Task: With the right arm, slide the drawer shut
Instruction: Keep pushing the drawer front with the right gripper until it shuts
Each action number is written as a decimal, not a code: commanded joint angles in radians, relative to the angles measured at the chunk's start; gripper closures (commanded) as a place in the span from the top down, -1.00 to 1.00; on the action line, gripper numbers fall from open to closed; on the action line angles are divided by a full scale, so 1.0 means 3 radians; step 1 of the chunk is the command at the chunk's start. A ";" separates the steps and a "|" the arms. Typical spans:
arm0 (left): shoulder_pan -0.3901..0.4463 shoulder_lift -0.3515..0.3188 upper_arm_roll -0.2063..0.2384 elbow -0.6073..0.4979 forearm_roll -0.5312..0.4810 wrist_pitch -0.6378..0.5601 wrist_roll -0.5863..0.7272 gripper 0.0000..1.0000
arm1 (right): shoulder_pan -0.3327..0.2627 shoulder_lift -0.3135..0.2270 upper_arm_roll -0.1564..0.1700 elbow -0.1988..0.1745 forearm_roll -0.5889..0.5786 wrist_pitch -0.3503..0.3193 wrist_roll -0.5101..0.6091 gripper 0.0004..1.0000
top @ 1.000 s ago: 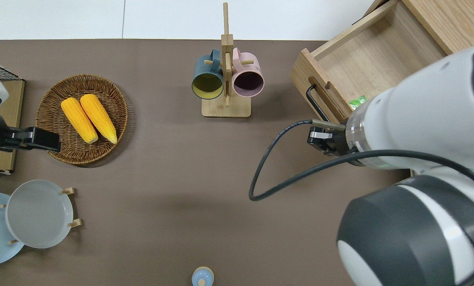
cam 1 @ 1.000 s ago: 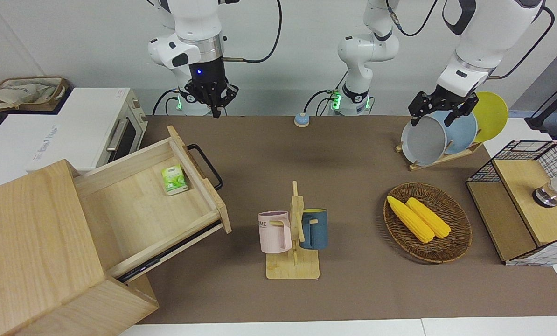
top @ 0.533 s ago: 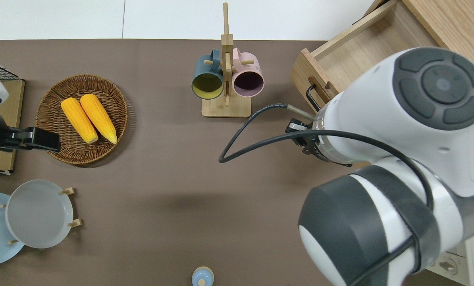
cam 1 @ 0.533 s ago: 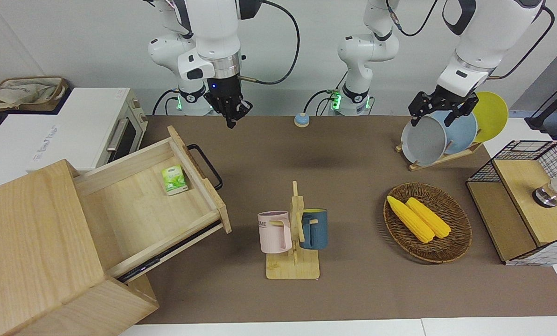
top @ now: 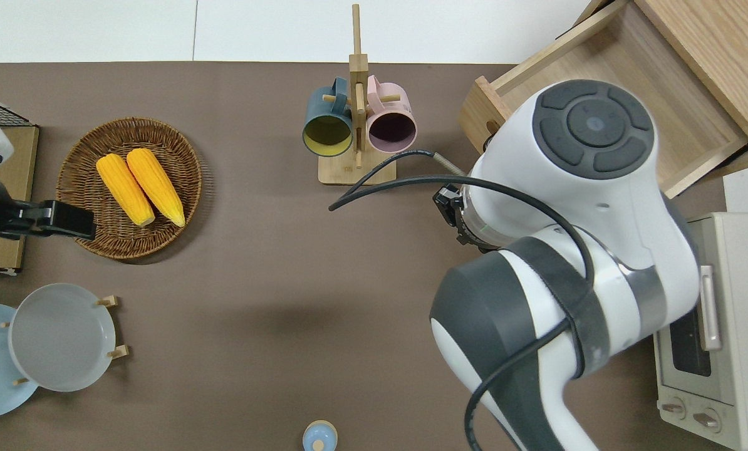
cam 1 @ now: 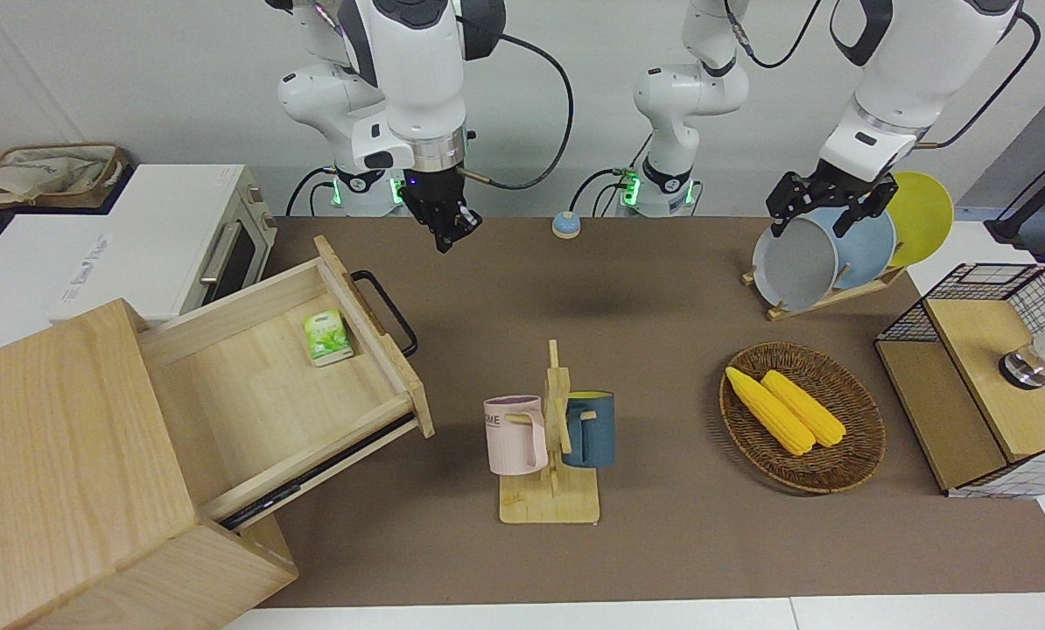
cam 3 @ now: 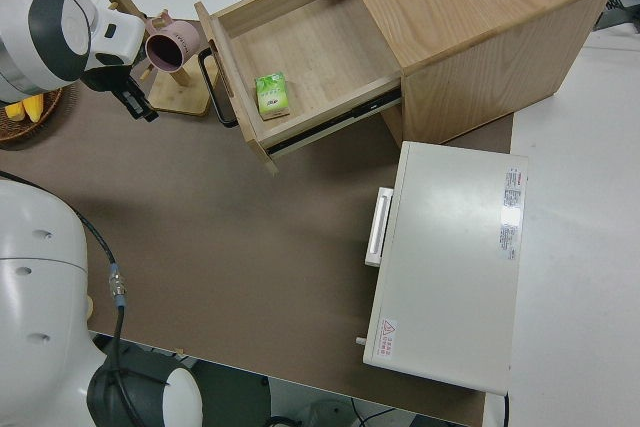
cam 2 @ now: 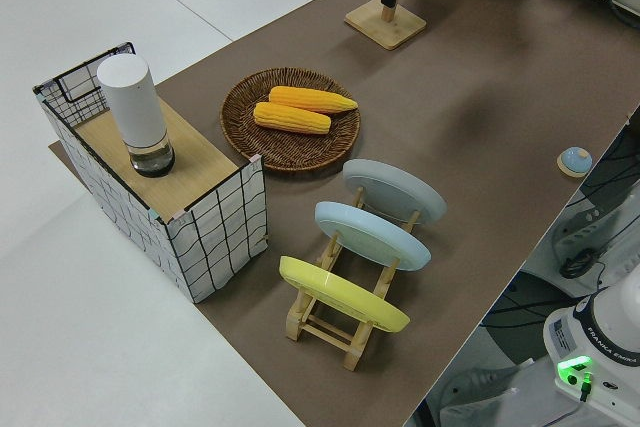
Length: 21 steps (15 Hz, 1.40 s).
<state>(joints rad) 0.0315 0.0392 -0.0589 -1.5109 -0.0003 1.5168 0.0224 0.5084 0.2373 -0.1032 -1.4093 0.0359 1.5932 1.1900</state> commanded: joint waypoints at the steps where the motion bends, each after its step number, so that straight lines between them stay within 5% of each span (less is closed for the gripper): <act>1: 0.0018 0.0038 -0.0024 0.0082 0.0057 -0.0066 0.0028 0.99 | -0.0022 0.0037 -0.0019 -0.0231 0.0095 0.0293 0.0139 -1.00; 15: 0.0018 0.0038 -0.0024 0.0082 0.0057 -0.0066 0.0028 0.99 | -0.0288 0.0375 -0.0070 -0.0170 0.0070 0.0411 -0.0126 -1.00; 21: 0.0018 0.0038 -0.0024 0.0082 0.0057 -0.0066 0.0033 0.99 | -0.0426 0.0518 -0.0065 0.0034 0.0070 0.0411 -0.0214 -1.00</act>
<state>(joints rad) 0.0315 0.0392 -0.0589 -1.5109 -0.0003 1.5168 0.0224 0.4125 0.3546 -0.1291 -1.4513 0.0362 1.7090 1.1549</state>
